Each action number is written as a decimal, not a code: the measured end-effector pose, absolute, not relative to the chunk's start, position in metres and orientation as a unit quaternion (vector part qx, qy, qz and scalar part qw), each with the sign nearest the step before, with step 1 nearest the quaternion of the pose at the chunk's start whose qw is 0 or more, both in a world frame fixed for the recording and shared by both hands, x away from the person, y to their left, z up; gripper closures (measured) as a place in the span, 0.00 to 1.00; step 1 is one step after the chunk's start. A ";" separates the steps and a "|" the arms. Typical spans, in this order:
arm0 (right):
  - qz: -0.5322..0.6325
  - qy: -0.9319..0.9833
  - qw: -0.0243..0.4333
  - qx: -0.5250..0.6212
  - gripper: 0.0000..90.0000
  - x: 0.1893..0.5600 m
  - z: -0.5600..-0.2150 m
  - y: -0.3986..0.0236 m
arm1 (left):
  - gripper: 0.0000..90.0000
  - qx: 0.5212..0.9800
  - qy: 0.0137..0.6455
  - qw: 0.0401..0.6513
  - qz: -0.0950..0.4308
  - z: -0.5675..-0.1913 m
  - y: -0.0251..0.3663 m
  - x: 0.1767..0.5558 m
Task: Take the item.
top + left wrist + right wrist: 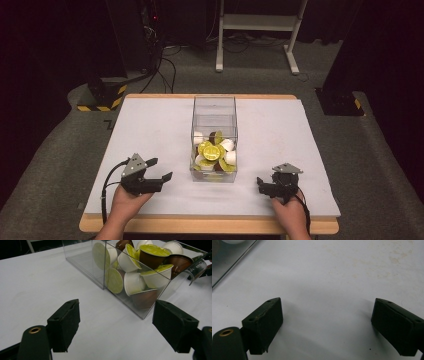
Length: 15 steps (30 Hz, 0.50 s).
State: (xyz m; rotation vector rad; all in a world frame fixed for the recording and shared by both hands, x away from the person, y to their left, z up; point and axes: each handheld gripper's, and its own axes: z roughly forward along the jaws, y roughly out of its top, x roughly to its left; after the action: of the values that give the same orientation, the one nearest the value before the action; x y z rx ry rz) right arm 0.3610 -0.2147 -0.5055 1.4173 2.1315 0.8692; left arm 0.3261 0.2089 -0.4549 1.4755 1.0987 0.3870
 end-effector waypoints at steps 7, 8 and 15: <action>0.314 0.770 0.219 0.511 0.11 0.361 -0.506 -0.215 | 0.25 0.634 0.468 0.595 0.160 -0.452 0.200 0.326; 0.314 0.770 0.218 0.511 0.11 0.361 -0.506 -0.215 | 0.25 0.633 0.467 0.596 0.159 -0.451 0.198 0.326; 0.314 0.770 0.217 0.512 0.11 0.361 -0.506 -0.215 | 0.25 0.635 0.458 0.601 0.160 -0.443 0.192 0.328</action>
State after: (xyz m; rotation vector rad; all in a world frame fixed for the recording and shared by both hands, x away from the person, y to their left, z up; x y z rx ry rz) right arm 0.3610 -0.2147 -0.5056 1.4174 2.1313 0.8696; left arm 0.3281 0.1922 -0.4429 1.4722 1.0624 0.3718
